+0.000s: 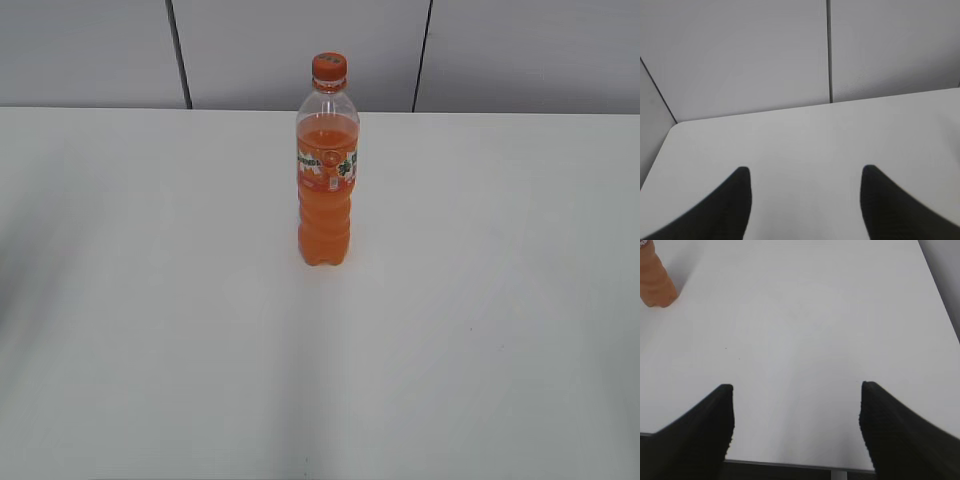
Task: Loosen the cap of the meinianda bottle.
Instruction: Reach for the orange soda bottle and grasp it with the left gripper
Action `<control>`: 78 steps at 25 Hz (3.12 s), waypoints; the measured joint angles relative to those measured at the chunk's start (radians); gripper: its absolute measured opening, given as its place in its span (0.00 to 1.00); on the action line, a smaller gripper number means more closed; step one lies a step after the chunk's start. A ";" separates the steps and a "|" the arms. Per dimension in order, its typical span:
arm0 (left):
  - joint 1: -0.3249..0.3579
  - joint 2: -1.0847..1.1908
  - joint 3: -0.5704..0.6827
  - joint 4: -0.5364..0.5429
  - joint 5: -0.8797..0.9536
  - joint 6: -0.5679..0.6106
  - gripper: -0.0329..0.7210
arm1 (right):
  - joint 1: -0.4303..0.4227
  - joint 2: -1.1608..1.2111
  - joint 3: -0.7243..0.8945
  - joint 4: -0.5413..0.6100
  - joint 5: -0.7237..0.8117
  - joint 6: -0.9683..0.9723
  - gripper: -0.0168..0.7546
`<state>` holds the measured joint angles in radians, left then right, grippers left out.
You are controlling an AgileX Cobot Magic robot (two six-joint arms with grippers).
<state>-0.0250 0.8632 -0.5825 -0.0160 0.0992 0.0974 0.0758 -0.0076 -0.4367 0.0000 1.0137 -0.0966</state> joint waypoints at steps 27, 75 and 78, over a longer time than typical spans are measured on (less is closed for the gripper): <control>0.001 0.400 0.000 0.139 -0.572 -0.036 0.61 | 0.000 0.000 0.000 0.000 0.000 0.000 0.78; -0.142 1.101 -0.383 1.348 -1.080 -0.864 0.86 | 0.000 0.000 0.000 0.000 0.000 0.000 0.78; -0.155 1.132 -0.410 1.348 -1.084 -0.864 0.85 | 0.000 0.000 0.000 0.000 0.000 0.000 0.78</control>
<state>-0.1800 1.9952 -0.9924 1.3322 -0.9845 -0.7666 0.0758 -0.0076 -0.4367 0.0000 1.0137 -0.0963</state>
